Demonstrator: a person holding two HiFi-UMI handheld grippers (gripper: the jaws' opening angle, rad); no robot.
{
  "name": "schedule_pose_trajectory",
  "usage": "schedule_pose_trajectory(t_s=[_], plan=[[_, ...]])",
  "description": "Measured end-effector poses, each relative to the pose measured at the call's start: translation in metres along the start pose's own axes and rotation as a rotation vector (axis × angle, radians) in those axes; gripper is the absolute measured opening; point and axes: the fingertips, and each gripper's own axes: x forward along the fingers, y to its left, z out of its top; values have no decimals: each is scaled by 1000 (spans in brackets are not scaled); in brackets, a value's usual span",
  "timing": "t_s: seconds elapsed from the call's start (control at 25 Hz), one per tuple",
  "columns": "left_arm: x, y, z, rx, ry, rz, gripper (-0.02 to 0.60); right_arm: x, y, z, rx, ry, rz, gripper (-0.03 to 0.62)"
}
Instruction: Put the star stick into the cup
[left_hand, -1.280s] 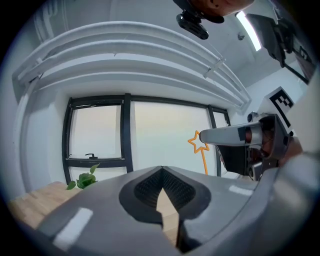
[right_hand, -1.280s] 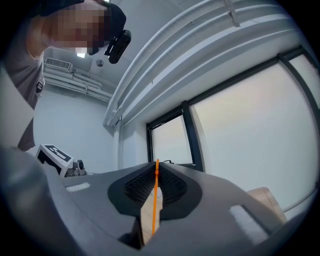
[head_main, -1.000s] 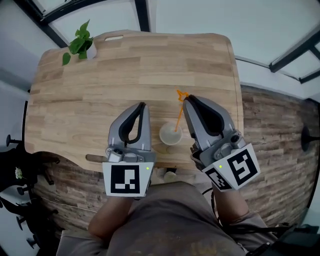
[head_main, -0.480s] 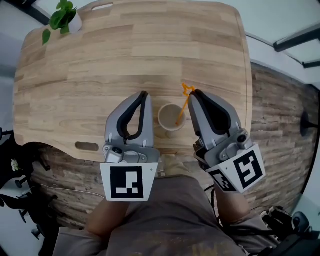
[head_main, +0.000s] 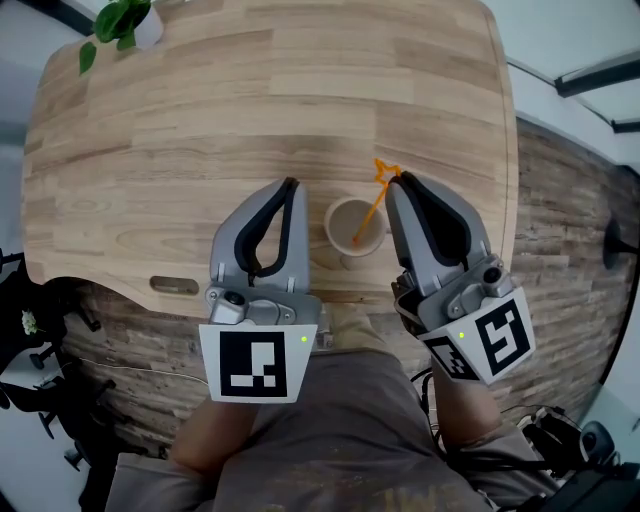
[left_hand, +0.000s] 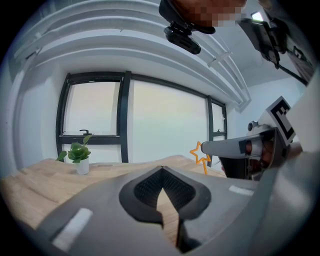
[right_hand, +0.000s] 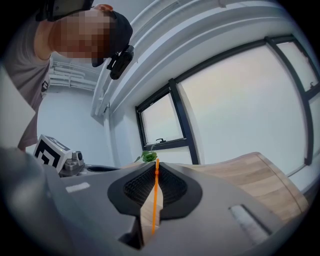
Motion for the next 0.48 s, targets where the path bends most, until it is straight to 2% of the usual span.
schedule_pose_trajectory(t_s=[0.12,0.48], plan=[[-2,4,4,-3,-7,3,0,1,-1,0,-1,4,-9,67],[-6,5,41,14,-84,-13,0,-5,2,28,-37,-42,-27,77]])
